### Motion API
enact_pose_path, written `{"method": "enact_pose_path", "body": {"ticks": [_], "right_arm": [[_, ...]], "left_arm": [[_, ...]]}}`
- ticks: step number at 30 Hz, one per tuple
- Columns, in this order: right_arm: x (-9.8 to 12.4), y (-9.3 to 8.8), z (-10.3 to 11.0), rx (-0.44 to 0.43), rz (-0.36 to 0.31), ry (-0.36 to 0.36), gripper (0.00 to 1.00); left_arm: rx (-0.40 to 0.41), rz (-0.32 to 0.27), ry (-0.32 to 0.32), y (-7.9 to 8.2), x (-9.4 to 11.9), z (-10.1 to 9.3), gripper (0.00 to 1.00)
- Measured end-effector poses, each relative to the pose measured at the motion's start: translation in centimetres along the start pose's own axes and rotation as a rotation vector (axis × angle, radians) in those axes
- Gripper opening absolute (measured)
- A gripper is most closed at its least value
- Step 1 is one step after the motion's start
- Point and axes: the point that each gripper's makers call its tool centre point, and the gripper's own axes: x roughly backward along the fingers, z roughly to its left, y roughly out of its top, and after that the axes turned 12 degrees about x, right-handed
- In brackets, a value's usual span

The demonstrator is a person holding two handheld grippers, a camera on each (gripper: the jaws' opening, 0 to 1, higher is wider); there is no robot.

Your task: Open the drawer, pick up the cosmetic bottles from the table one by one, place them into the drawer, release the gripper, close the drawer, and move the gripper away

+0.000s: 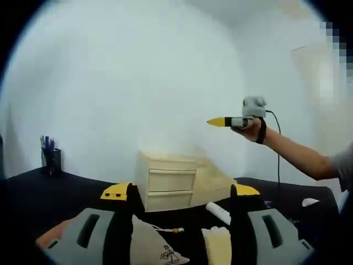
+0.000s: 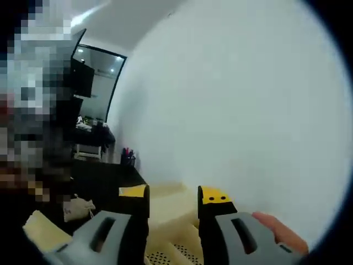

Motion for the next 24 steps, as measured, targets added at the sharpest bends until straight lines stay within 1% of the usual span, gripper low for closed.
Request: {"method": "enact_pose_path", "body": {"ticks": [2, 4, 5, 7, 11, 12, 13, 14, 15, 18, 19, 20, 21, 22, 24], "right_arm": [[-0.3, 0.3, 1.0, 0.003, -0.001, 0.019, 0.31], [-0.7, 0.6, 1.5, 0.012, -0.003, 0.033, 0.31], [-0.9, 0.8, 1.8, 0.021, -0.002, 0.039, 0.31], [-1.3, 1.2, 2.2, 0.022, -0.007, 0.046, 0.31], [-2.1, 1.8, 3.4, -0.022, -0.027, 0.079, 0.33], [-2.3, 2.0, 4.0, -0.037, -0.034, 0.1, 0.35], [-2.5, 2.0, 4.5, -0.055, -0.033, 0.118, 0.35], [-2.7, 2.0, 4.6, -0.057, -0.033, 0.12, 0.35], [-2.9, 2.0, 4.9, -0.059, -0.031, 0.125, 0.35], [-3.9, 2.1, 6.0, -0.07, -0.031, 0.151, 0.35], [-4.0, 2.2, 6.4, -0.074, -0.033, 0.159, 0.36], [-4.3, 2.2, 6.9, -0.077, -0.033, 0.171, 0.37], [-4.5, 2.3, 7.5, -0.08, -0.032, 0.186, 0.42], [-4.8, 2.3, 8.1, -0.082, -0.034, 0.204, 0.44], [-5.4, 2.2, 9.2, -0.09, -0.029, 0.223, 0.45]], "left_arm": [[0.001, -0.009, 0.001, 0.3, 0.1, 0.1, 0.68], [0.006, -0.019, 0.008, 0.5, 0.1, 0.4, 0.71], [0.013, -0.033, 0.024, 0.8, 0.1, 0.7, 0.73], [0.017, -0.044, 0.034, 1.1, 0.1, 1.2, 0.8], [0.01, -0.053, 0.05, 1.3, 0.2, 1.6, 0.84], [0.0, -0.052, 0.052, 1.3, 0.2, 1.6, 0.88], [-0.014, -0.05, 0.048, 1.3, 0.1, 1.5, 0.92], [-0.026, -0.04, 0.038, 1.1, -0.1, 1.2, 0.95], [-0.039, -0.012, 0.026, 0.6, -0.1, 1.0, 0.95], [-0.106, 0.032, 0.053, -0.2, -0.1, 1.1, 0.96], [-0.129, 0.043, 0.071, -0.3, -0.1, 1.4, 0.96], [-0.144, 0.055, 0.094, -0.3, 0.0, 1.9, 0.96], [-0.159, 0.067, 0.123, -0.3, 0.1, 2.5, 0.96], [-0.161, 0.064, 0.125, -0.3, 0.0, 2.5, 0.96], [-0.156, 0.077, 0.142, -0.6, 0.1, 2.9, 0.96]]}}
